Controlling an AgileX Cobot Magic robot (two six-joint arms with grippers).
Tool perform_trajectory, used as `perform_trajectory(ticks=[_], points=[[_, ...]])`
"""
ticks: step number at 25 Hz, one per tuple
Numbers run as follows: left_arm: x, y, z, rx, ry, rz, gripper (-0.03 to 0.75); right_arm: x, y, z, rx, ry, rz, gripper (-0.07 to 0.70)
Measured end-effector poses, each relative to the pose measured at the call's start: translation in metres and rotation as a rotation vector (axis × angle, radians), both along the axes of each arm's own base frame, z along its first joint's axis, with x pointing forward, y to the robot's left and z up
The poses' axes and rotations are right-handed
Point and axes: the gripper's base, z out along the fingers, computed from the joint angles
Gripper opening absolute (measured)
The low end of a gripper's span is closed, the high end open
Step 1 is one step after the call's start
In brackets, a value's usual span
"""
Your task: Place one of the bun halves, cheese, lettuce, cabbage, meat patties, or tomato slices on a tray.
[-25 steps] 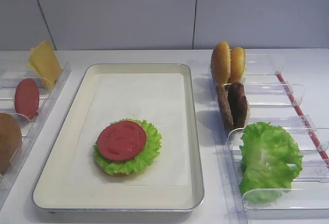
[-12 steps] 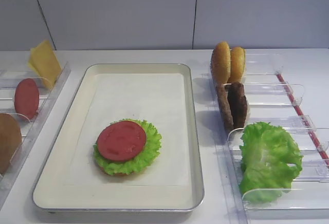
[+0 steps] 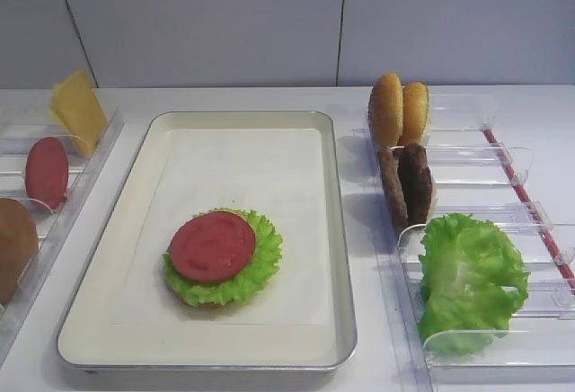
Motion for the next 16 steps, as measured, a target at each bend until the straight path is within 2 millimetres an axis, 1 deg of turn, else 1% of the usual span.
perform_trajectory(ticks=[16], points=[[-0.0001, 0.0, -0.0001, 0.0, 0.002, 0.0, 0.555, 0.0, 0.0, 0.0, 0.0, 0.0, 0.0, 0.486]])
